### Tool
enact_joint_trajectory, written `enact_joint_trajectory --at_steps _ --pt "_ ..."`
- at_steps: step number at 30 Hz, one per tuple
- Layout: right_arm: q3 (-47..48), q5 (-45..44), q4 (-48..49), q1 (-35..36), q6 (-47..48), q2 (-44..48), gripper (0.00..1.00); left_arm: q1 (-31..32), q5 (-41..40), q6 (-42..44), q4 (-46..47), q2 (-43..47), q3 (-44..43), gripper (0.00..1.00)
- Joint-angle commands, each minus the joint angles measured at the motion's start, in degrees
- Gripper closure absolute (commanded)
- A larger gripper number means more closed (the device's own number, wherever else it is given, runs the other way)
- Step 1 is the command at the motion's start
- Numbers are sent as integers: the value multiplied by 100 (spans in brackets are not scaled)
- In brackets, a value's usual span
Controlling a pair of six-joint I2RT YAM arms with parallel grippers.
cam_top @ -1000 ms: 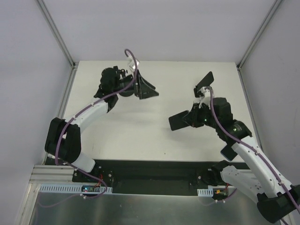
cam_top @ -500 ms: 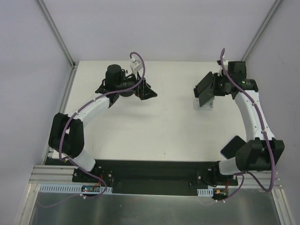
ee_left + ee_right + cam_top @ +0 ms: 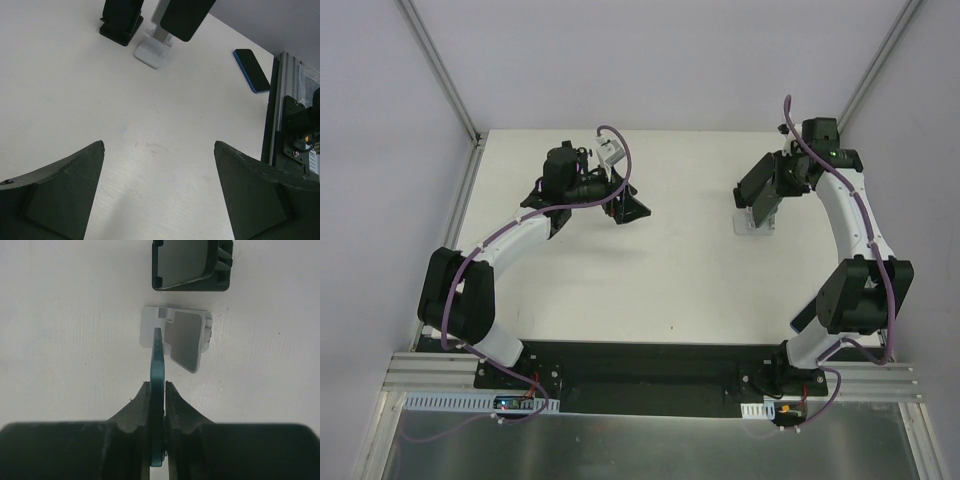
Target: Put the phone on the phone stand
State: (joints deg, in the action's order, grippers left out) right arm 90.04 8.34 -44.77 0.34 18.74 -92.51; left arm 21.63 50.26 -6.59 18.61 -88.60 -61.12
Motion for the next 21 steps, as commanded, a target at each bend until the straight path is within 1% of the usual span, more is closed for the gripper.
enact_joint_trajectory --at_steps 1,9,10,21 --pt "67 54 337 -16 121 -56 99 -36 10 70 459 79 -5 11" --pt "75 54 575 -25 156 -382 100 -36 -113 96 512 62 48 11" --pt "66 10 610 -130 173 -408 99 -36 -113 88 503 44 39 11" --pt "-74 150 865 -262 130 -610 100 -36 -34 53 503 -17 -5 11"
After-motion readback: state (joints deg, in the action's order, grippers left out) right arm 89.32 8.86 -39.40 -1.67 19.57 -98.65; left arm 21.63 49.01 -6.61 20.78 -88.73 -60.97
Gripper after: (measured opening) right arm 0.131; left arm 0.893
